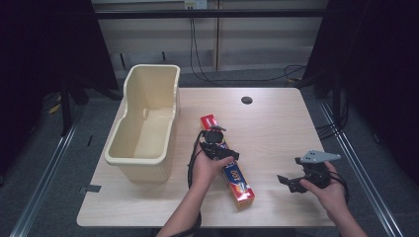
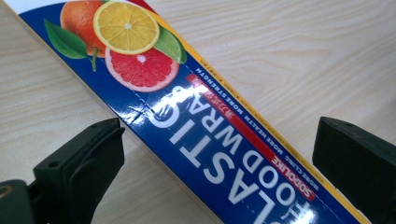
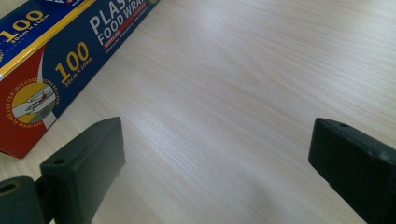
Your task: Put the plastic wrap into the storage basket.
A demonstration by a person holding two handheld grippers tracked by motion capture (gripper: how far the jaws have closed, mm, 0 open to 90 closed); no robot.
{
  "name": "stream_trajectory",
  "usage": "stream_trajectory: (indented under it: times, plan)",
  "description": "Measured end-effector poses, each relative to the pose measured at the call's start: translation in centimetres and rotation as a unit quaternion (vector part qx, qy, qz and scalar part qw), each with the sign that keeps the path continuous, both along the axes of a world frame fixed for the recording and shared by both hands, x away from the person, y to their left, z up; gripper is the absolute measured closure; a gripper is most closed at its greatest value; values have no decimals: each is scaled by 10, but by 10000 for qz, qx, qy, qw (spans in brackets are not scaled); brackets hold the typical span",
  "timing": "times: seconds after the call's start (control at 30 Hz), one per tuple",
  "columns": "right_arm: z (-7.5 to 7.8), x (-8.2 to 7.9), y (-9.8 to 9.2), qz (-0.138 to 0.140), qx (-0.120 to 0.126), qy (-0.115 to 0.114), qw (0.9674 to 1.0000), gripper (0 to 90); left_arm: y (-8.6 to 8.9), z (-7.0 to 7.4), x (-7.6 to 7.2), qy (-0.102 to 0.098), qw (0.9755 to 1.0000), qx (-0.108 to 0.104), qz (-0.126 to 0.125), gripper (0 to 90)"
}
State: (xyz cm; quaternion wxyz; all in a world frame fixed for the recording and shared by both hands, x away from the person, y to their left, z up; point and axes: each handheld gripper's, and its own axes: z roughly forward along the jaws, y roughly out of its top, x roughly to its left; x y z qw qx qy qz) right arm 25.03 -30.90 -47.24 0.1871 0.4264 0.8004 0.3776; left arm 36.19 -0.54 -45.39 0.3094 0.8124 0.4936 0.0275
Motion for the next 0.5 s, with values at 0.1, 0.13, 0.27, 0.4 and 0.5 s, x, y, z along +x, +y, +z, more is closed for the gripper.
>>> stream_trajectory:
  times: [0.1, 0.13, 0.27, 0.4, 0.5]
  plan:
    - [0, 0, 1, 13, 16, 18, 10000, 41, 0, -3, 2, 93, 9999, 32, 45, 21]
    - [0, 0, 2, 11, 12, 11, 10000, 41, -1, -5, 2, 106, 9999, 12, 87, 21]
    - [1, 0, 2, 14, 52, 11, 10000, 41, -3, -8, 2, 167, 9998, 41, 127, 13]
    - [0, 0, 2, -38, 37, 19, 10000, 41, -4, -12, 1, 247, 9995, 22, 193, 7]
    - [1, 1, 1, -12, 55, -14, 10000, 41, -5, -13, 1, 288, 9993, 1, 221, 0]
